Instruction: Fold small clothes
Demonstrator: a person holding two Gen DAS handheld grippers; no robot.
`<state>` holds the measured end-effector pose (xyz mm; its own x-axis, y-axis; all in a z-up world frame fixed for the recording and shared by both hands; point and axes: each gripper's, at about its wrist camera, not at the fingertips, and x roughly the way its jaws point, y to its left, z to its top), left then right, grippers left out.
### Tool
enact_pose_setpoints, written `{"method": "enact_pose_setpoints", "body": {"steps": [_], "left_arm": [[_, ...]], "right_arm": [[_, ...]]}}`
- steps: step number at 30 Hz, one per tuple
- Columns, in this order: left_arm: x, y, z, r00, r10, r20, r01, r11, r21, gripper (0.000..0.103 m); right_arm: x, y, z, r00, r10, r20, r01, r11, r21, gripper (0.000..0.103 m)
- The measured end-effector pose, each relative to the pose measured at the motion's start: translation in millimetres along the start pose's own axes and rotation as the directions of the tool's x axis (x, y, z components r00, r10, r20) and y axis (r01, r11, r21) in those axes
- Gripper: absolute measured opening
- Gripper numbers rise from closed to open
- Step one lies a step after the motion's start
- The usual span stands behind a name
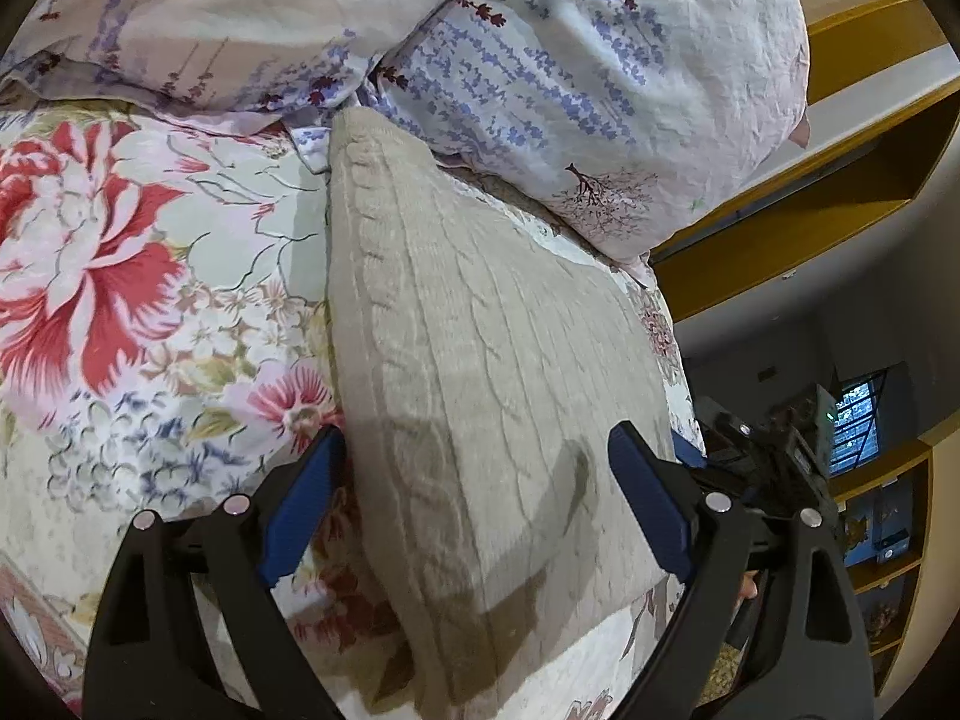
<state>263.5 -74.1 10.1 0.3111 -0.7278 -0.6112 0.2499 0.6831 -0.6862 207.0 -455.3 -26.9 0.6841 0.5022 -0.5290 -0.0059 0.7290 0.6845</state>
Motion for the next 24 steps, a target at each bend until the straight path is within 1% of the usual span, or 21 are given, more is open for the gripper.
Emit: {"method": "enact_pose_setpoints", "body": {"steps": [5, 9, 12, 14, 19, 21, 23, 24], "left_arm": [[8.8, -3.2, 4.6, 1.000, 0.019, -0.007, -0.019, 0.999, 0.034, 0.089], [18.9, -6.6, 7.7, 0.999, 0.039, -0.023, -0.037, 0.997, 0.063, 0.088], [22.8, -10.9, 8.7, 0.998, 0.060, -0.024, -0.057, 0.993, 0.099, 0.088], [25.4, -13.2, 9.7, 0.997, 0.072, -0.026, -0.069, 0.991, 0.116, 0.088], [31.6, -18.6, 12.4, 0.994, 0.106, -0.035, -0.099, 0.983, 0.158, 0.088], [34.1, -19.7, 13.7, 0.993, 0.111, -0.038, -0.103, 0.981, 0.165, 0.088], [34.9, -19.6, 14.2, 0.993, 0.112, -0.039, -0.104, 0.980, 0.167, 0.087], [35.0, -19.2, 14.4, 0.993, 0.111, -0.040, -0.103, 0.981, 0.165, 0.086]], "right_arm": [[14.8, -11.8, 4.1, 1.000, 0.010, -0.013, -0.010, 0.999, 0.035, 0.078], [23.2, -18.5, 5.4, 0.999, 0.045, -0.026, -0.044, 0.998, 0.048, 0.077], [26.9, -18.0, 6.0, 0.996, 0.080, -0.046, -0.078, 0.996, 0.049, 0.070], [30.8, -16.2, 5.2, 0.993, 0.101, -0.064, -0.098, 0.994, 0.049, 0.064], [34.6, -11.0, 2.3, 0.989, 0.120, -0.088, -0.119, 0.993, 0.023, 0.059], [35.9, -10.6, 1.9, 0.988, 0.123, -0.090, -0.122, 0.992, 0.020, 0.059], [36.6, -11.4, 1.4, 0.988, 0.126, -0.092, -0.125, 0.992, 0.017, 0.056], [37.5, -11.1, 0.7, 0.988, 0.126, -0.093, -0.125, 0.992, 0.014, 0.055]]}}
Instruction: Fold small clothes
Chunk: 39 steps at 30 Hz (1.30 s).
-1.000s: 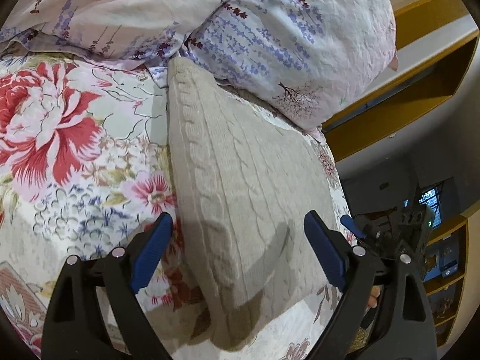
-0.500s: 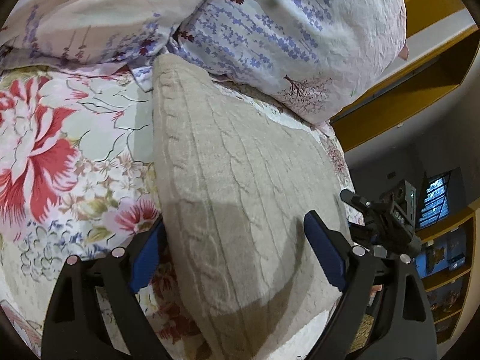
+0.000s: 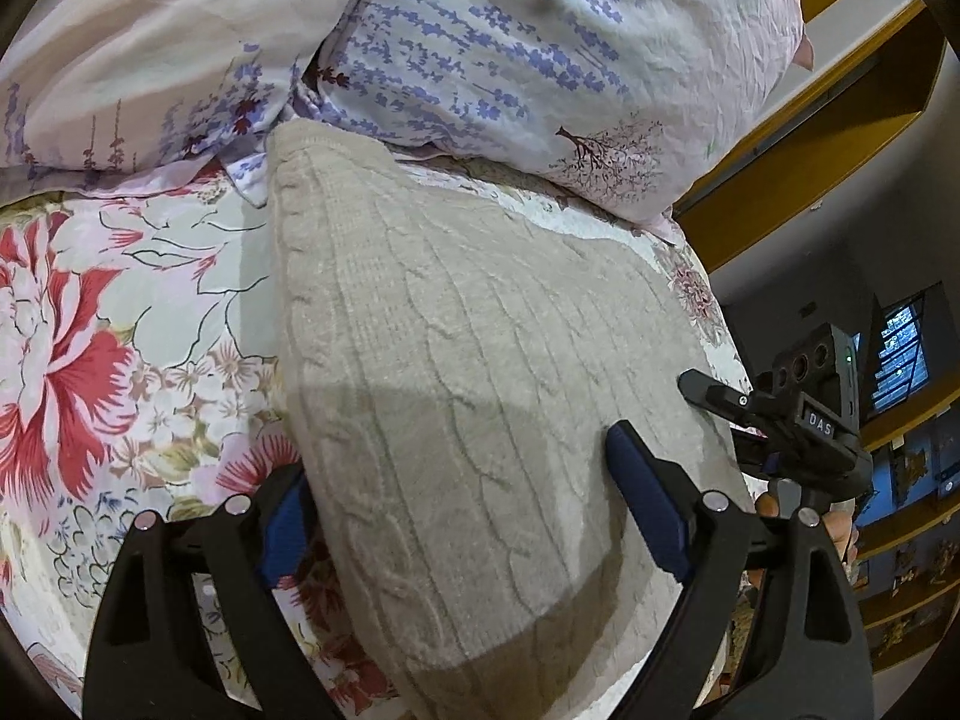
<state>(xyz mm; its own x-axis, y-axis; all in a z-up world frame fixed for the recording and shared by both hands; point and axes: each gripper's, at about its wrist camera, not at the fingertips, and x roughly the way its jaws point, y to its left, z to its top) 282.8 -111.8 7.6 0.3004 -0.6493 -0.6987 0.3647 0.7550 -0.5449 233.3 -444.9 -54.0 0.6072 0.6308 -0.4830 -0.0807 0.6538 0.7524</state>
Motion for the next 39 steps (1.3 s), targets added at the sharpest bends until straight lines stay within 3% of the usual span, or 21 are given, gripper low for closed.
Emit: {"method": "enact_pose_setpoints", "body": {"steps": [5, 8, 13, 20, 27, 34, 39], "left_arm": [[-5.0, 7.4, -0.7, 1.000, -0.020, 0.015, 0.021, 0.999, -0.036, 0.069], [-11.0, 8.1, -2.3, 0.999, -0.019, 0.029, 0.020, 0.999, -0.033, 0.057], [-21.6, -12.1, -7.5, 0.996, 0.054, 0.069, -0.059, 0.996, 0.071, 0.044], [-35.2, -22.2, -15.4, 0.994, 0.066, 0.092, -0.076, 0.991, 0.114, 0.039], [-63.0, -14.9, -28.8, 0.992, 0.079, 0.099, -0.091, 0.989, 0.117, 0.038], [-116.4, 36.0, -34.7, 0.989, 0.101, 0.110, -0.104, 0.994, 0.028, 0.039], [-129.2, 84.8, -32.2, 0.981, 0.157, 0.118, -0.150, 0.986, -0.067, 0.042]], "right_arm": [[3.2, -1.2, -2.4, 1.000, 0.030, -0.003, -0.030, 1.000, 0.003, 0.035], [0.2, 2.0, -4.2, 0.999, 0.034, 0.009, -0.034, 0.999, -0.011, 0.033], [-7.5, 9.8, -7.9, 0.998, 0.048, 0.037, -0.046, 0.998, -0.029, 0.030], [-19.8, 27.4, -18.2, 0.994, 0.084, 0.063, -0.081, 0.995, -0.056, 0.029], [-16.6, 57.4, -36.8, 0.993, 0.111, 0.035, -0.108, 0.990, -0.096, 0.028], [24.4, 107.7, -55.3, 0.990, 0.138, -0.022, -0.140, 0.968, -0.209, 0.027], [71.7, 128.0, -61.0, 0.999, 0.039, -0.019, -0.043, 0.955, -0.294, 0.027]]}}
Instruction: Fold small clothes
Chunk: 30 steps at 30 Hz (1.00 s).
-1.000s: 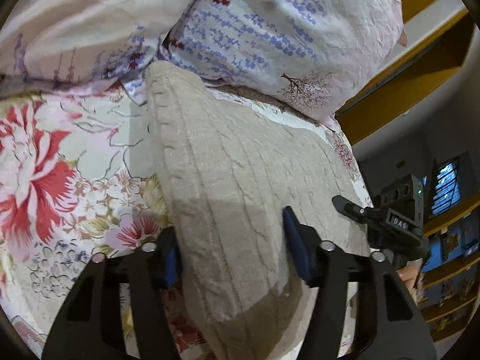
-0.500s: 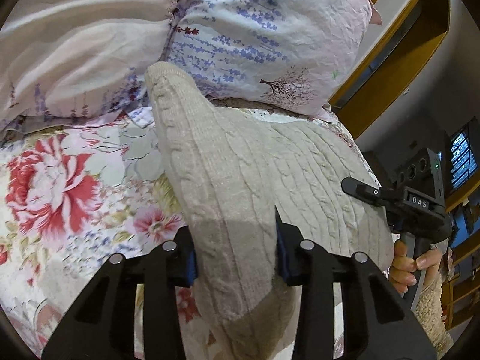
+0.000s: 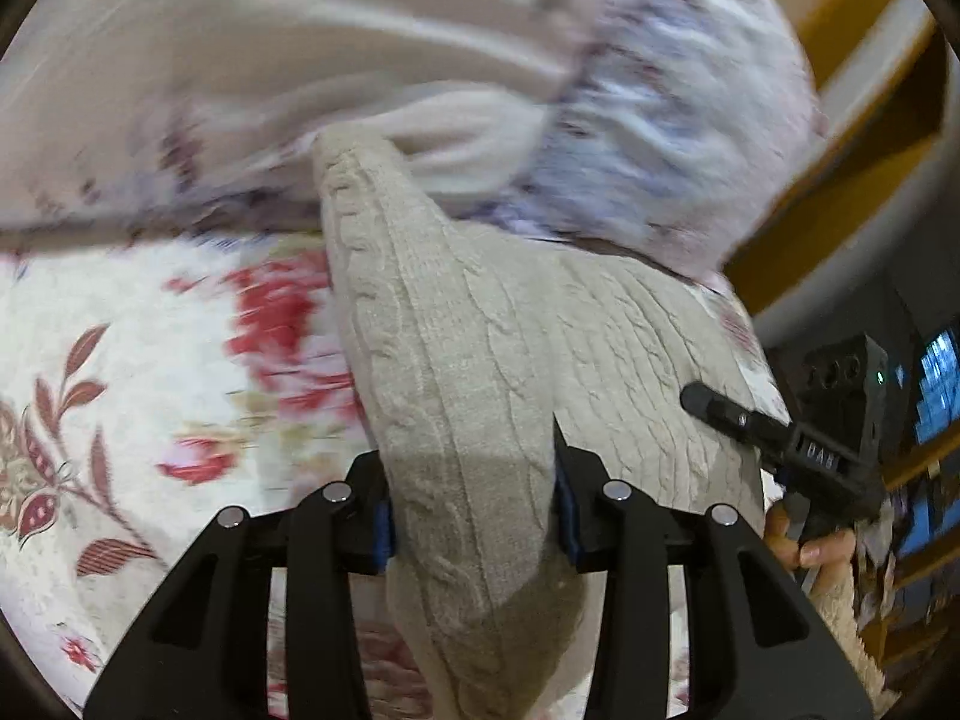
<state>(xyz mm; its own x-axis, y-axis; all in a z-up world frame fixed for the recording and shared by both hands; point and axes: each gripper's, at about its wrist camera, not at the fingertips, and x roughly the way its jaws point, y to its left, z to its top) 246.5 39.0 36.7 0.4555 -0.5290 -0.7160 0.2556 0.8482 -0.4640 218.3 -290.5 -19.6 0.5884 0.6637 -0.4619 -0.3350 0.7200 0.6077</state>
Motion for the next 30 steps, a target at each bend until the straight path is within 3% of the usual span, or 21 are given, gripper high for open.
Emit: {"method": "enact_pose_setpoints", "body": {"steps": [2, 5, 10, 13, 15, 18, 21, 25, 30], "left_arm": [[15.2, 23.1, -2.4, 1.000, -0.018, -0.025, 0.016, 0.997, -0.082, 0.051], [19.4, 36.2, -5.1, 0.999, -0.039, -0.009, 0.038, 0.992, -0.120, 0.065], [-6.9, 21.2, -6.4, 0.988, 0.081, 0.129, -0.078, 0.996, -0.030, 0.069], [-26.9, 2.2, -11.6, 0.970, 0.080, 0.230, -0.092, 0.995, 0.042, 0.072], [-33.1, -16.1, -19.0, 0.964, 0.068, 0.257, -0.100, 0.989, 0.113, 0.073], [-31.9, -33.9, -26.5, 0.967, 0.069, 0.246, -0.117, 0.975, 0.188, 0.075], [-24.4, -44.6, -32.3, 0.974, 0.063, 0.218, -0.114, 0.967, 0.229, 0.075], [-11.1, -48.4, -36.3, 0.977, 0.091, 0.193, -0.137, 0.960, 0.244, 0.075], [-6.3, -53.3, -44.8, 0.971, 0.136, 0.195, -0.188, 0.942, 0.278, 0.078]], "right_arm": [[17.0, -10.8, 1.5, 0.998, -0.055, -0.036, 0.057, 0.997, 0.043, 0.033], [14.2, -24.9, 4.7, 0.998, 0.003, -0.059, 0.004, 0.992, 0.123, 0.040], [-9.9, -31.8, 13.4, 0.999, 0.034, 0.015, -0.036, 0.987, 0.154, 0.040], [-6.2, -33.3, 18.4, 1.000, 0.018, 0.018, -0.021, 0.987, 0.162, 0.040], [0.9, -26.7, 17.5, 1.000, -0.005, 0.013, 0.004, 0.993, 0.119, 0.031], [-4.2, -10.6, 23.2, 0.993, -0.076, 0.092, 0.074, 0.997, 0.016, 0.009], [-9.3, -3.5, 31.1, 0.980, -0.120, 0.162, 0.124, 0.992, -0.015, 0.009], [16.6, -18.0, 28.2, 0.965, -0.250, 0.078, 0.251, 0.968, -0.005, 0.009], [14.9, -10.1, 27.2, 0.956, -0.286, 0.072, 0.289, 0.957, -0.037, 0.015]]}}
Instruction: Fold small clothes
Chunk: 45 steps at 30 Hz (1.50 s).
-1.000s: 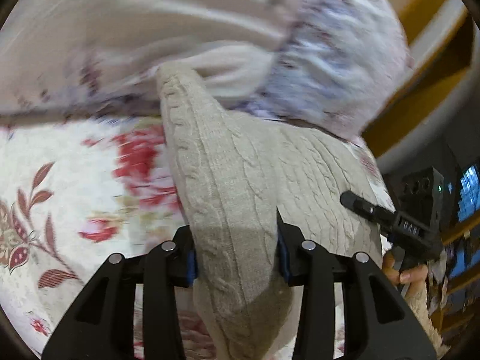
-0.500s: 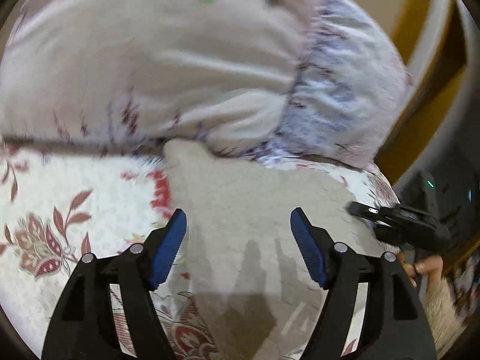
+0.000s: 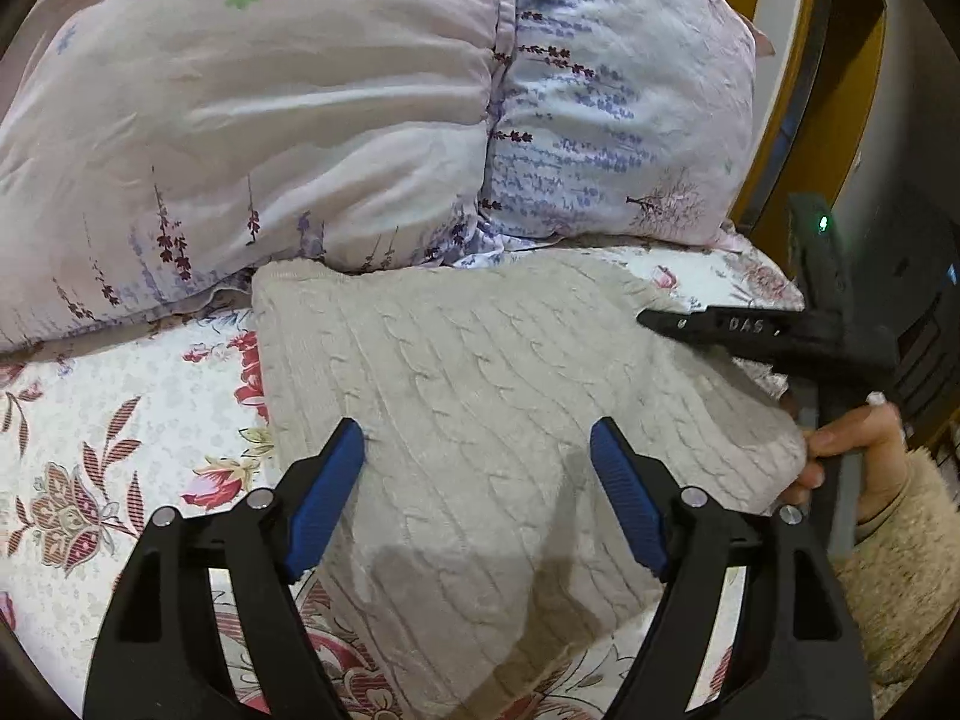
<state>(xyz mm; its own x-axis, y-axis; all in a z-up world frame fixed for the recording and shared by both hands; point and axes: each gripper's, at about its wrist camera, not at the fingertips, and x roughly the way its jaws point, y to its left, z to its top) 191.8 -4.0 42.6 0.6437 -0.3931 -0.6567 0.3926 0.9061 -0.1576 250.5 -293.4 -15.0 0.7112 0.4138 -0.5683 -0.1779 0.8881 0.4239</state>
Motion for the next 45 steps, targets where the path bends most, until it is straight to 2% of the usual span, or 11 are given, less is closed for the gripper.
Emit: {"method": "enact_pose_setpoints", "body": {"steps": [2, 8, 12, 16, 19, 27, 29, 31, 36, 40, 45], "left_arm": [[-5.6, 1.3, -0.8, 1.000, -0.006, 0.010, 0.006, 1.000, -0.012, 0.078], [-27.0, 16.0, -8.8, 0.997, 0.064, 0.044, -0.062, 0.997, -0.051, 0.078], [-29.0, 26.3, -20.1, 0.990, 0.139, 0.014, -0.138, 0.989, -0.050, 0.078], [-21.1, 32.0, -31.4, 0.987, 0.155, -0.036, -0.157, 0.987, -0.042, 0.079], [-16.4, 30.8, -37.5, 0.982, 0.176, -0.062, -0.177, 0.984, -0.010, 0.080], [-20.4, 35.4, -45.7, 0.991, 0.124, -0.051, -0.127, 0.990, -0.060, 0.081], [-27.9, 36.4, -49.5, 0.994, 0.105, -0.032, -0.108, 0.991, -0.081, 0.087], [-37.8, 39.6, -55.2, 0.995, 0.099, 0.002, -0.098, 0.989, -0.113, 0.093], [-51.1, 41.8, -65.3, 0.998, 0.069, 0.015, -0.065, 0.982, -0.178, 0.101], [-55.1, 29.1, -71.5, 0.987, 0.159, 0.004, -0.157, 0.978, -0.138, 0.101], [-53.6, 16.2, -78.1, 0.976, 0.217, -0.014, -0.217, 0.971, -0.104, 0.101]], "right_arm": [[-15.4, 7.5, -2.5, 0.999, -0.022, 0.032, 0.023, 0.999, -0.027, 0.027], [-68.7, 29.3, -30.9, 0.991, 0.052, 0.125, -0.026, 0.979, -0.201, 0.032], [-81.2, 50.7, -52.6, 0.991, 0.077, 0.110, -0.036, 0.940, -0.339, 0.032], [-68.9, 59.7, -74.2, 0.999, 0.013, 0.038, 0.004, 0.906, -0.424, 0.032], [-54.3, 51.6, -94.6, 0.995, -0.100, -0.006, 0.087, 0.892, -0.444, 0.032], [-70.4, 48.3, -106.1, 0.992, -0.112, 0.057, 0.125, 0.906, -0.404, 0.035], [-81.1, 46.9, -106.5, 0.992, -0.091, 0.091, 0.119, 0.919, -0.376, 0.059], [-91.4, 44.1, -107.1, 0.985, -0.097, 0.142, 0.142, 0.926, -0.349, 0.074], [-104.3, 32.4, -110.1, 0.977, -0.115, 0.181, 0.163, 0.945, -0.282, 0.081], [-104.9, 34.9, -118.2, 0.966, -0.163, 0.200, 0.215, 0.938, -0.272, 0.095], [-105.5, 46.1, -130.5, 0.944, -0.223, 0.242, 0.289, 0.913, -0.288, 0.102]]}}
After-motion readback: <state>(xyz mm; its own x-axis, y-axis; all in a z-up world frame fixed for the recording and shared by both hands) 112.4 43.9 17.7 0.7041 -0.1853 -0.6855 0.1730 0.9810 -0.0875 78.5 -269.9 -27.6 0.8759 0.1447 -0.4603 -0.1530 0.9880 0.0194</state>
